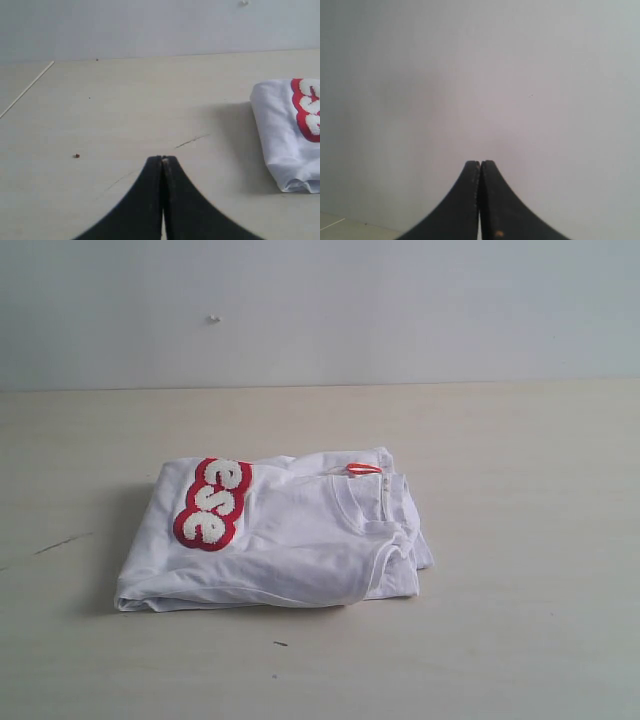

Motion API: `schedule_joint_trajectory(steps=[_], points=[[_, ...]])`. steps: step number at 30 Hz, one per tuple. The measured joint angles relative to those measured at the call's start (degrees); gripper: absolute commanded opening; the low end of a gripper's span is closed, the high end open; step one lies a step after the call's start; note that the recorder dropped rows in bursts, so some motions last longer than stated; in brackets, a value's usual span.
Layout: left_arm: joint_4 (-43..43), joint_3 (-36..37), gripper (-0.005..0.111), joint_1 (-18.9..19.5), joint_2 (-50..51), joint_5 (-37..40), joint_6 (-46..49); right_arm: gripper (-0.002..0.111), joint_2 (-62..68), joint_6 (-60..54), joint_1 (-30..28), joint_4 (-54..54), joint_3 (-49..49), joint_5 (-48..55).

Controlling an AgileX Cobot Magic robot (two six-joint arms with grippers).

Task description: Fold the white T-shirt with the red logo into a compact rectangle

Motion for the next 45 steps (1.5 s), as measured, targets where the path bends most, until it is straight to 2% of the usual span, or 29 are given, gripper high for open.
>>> schedule_joint_trajectory(steps=[18,23,28,31,34,39,45], points=[[-0.14,0.00,0.000,0.00,0.00,1.31,0.00,0.000,0.00,-0.11,0.00,-1.02,0.00,0.00],[-0.14,0.00,0.000,0.00,0.00,1.31,0.00,0.000,0.00,-0.25,-1.68,-6.41,2.70,-9.17],[-0.14,0.00,0.000,0.00,0.00,1.31,0.00,0.000,0.00,0.02,-8.26,-8.64,4.86,-17.43],[-0.14,0.00,0.000,0.00,0.00,1.31,0.00,0.000,0.00,8.17,-14.36,-14.18,8.97,-23.60],[-0.14,0.00,0.000,0.00,0.00,1.31,0.00,0.000,0.00,14.82,-15.01,-18.33,15.34,-26.55],[-0.14,0.00,0.000,0.00,0.00,1.31,0.00,0.000,0.00,11.91,-15.01,-19.61,27.72,-27.05],[-0.14,0.00,0.000,0.00,0.00,1.31,0.00,0.000,0.10,10.98,-15.01,-20.82,36.51,-26.95]])
